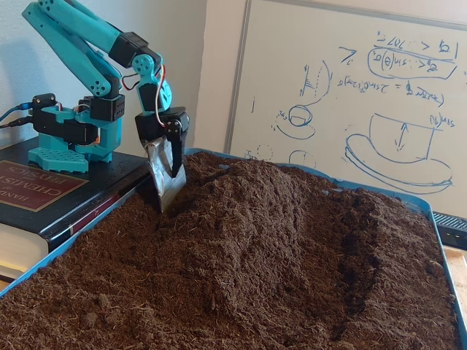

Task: Build a berm.

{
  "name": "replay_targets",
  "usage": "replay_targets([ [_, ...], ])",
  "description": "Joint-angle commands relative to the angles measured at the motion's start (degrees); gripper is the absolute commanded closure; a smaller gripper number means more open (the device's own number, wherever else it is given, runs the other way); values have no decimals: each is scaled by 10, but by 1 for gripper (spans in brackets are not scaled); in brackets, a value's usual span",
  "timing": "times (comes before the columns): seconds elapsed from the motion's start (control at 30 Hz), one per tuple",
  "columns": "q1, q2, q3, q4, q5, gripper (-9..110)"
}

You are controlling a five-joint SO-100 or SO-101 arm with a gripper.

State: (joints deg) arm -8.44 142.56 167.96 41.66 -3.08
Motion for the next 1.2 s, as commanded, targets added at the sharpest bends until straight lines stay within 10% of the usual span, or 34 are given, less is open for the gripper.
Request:
replay_targets([
  [0.0, 69, 74, -40, 78, -66, 101],
  [0.4, 264, 178, -163, 340, -268, 101],
  [1.17, 348, -345, -174, -123, -361, 101],
])
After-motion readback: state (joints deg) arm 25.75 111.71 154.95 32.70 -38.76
